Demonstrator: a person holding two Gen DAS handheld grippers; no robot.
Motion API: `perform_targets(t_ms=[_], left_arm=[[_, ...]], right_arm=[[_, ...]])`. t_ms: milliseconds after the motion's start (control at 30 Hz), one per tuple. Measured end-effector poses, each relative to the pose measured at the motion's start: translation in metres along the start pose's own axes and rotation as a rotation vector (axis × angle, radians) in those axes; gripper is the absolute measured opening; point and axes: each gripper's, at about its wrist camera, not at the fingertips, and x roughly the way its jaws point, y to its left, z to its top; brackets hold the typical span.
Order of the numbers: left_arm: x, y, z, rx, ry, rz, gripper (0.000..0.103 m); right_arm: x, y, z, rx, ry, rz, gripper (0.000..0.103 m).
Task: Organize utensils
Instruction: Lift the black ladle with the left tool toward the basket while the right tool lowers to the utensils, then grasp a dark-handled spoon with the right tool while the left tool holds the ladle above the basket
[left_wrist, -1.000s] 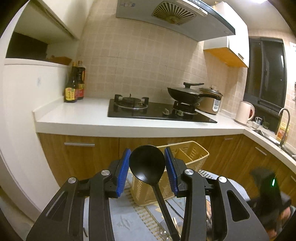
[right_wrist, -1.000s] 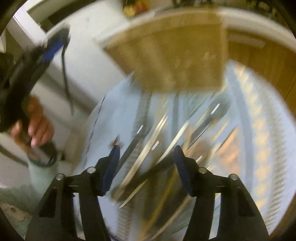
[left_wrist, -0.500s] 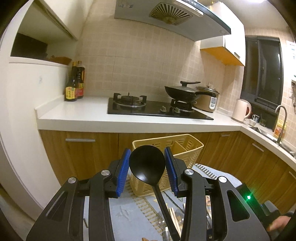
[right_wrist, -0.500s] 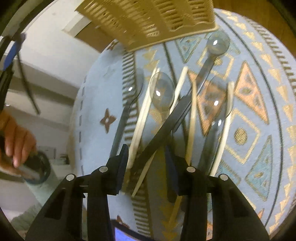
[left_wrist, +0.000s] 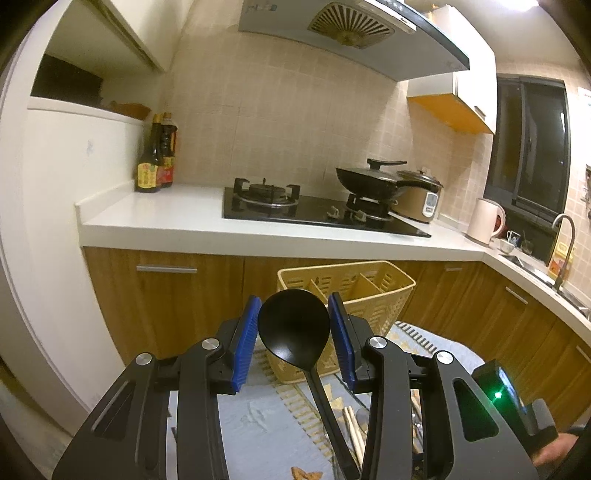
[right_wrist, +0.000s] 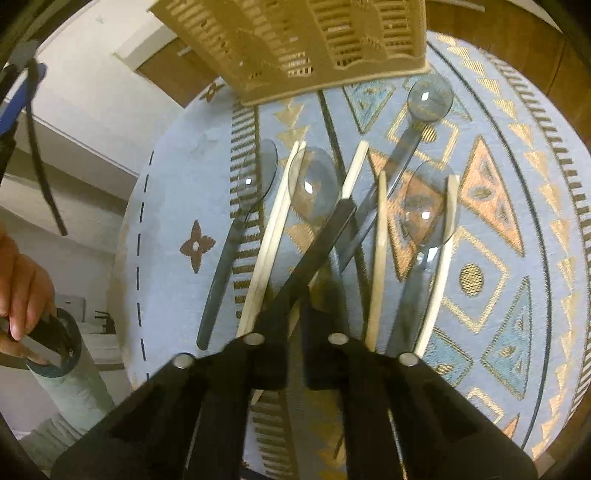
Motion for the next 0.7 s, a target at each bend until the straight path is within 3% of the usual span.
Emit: perform_targets(t_ms=[133,267,700], left_arm=[[0.003,-0.007,-0.001,0.017,0.006,-0.002,0.036],[0.002,-0.009,-0.003,0.028,0.004,0.002,0.036],[0.000,0.001,-0.008,-0.002,0.010,0.013,0.036]], right_arm=[[-0.005,-0.003,-0.005,0.005,0.010,0.019,0.001],[0.001,-0.008,0.002,0.055,0.056,0.122,0.002],[0.005,0.015,0.011,-0.028,0.063,0.084,0.006]])
